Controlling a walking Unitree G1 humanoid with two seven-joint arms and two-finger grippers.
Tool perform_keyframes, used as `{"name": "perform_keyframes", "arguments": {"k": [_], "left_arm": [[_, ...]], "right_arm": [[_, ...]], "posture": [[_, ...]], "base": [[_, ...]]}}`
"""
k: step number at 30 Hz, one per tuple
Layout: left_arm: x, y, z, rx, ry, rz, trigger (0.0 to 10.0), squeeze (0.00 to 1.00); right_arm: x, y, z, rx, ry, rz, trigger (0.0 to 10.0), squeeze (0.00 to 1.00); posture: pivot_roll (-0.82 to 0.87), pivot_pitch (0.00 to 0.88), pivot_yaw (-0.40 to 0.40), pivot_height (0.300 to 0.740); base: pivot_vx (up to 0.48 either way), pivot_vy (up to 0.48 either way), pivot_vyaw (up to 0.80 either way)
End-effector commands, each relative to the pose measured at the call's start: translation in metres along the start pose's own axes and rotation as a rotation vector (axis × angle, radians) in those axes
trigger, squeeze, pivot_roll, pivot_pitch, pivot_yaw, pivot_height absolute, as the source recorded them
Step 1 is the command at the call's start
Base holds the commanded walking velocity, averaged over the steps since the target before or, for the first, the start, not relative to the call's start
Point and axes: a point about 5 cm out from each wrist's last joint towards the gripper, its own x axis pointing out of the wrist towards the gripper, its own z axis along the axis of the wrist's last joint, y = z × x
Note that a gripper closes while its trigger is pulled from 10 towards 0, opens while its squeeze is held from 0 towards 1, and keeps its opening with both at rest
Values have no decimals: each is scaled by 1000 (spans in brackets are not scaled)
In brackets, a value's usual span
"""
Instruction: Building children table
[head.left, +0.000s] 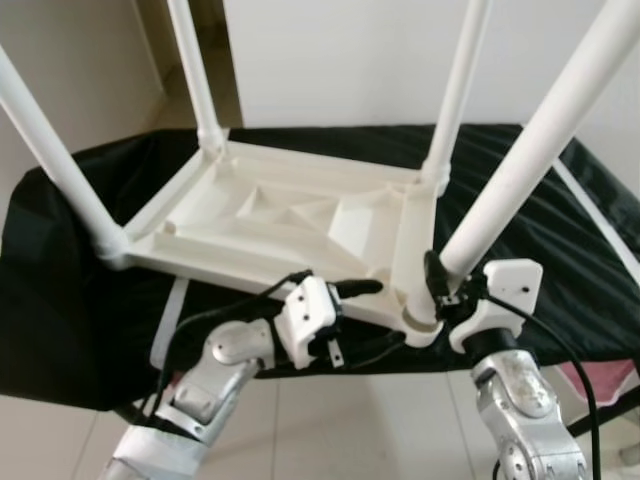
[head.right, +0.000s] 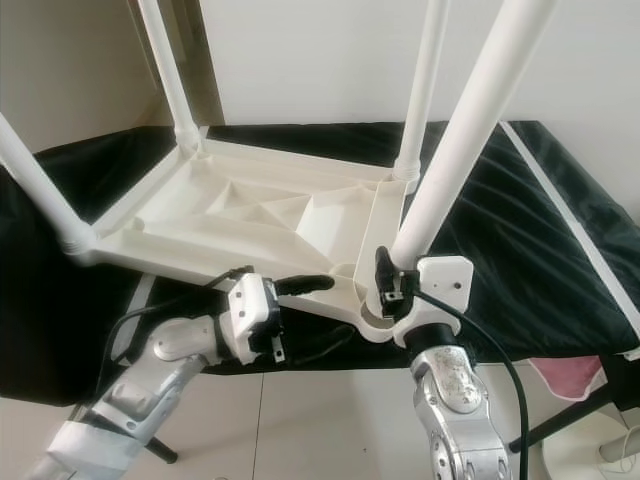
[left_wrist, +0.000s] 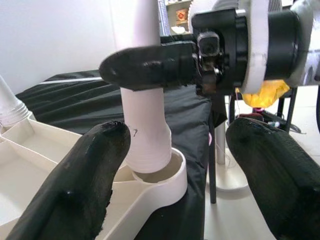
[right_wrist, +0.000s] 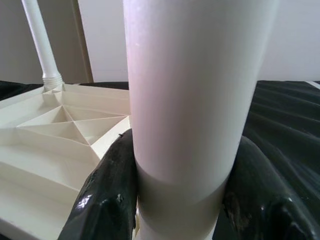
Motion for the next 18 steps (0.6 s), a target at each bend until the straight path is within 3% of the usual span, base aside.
{"name": "perform_keyframes", "arguments": {"k": [1, 18], "left_arm": [[-1, -2, 0, -15, 2, -18, 10000, 0], [-8, -1, 1, -39, 10, -3, 10000, 0]], "right_arm": [[-1, 2, 5, -4, -30, 19, 10000, 0], [-13, 6, -4, -47, 15, 178, 10000, 0]], "posture": [[-55, 0, 21, 740], [-44, 4, 16, 740]], "base": [[0, 0, 0], [0, 0, 0]]}}
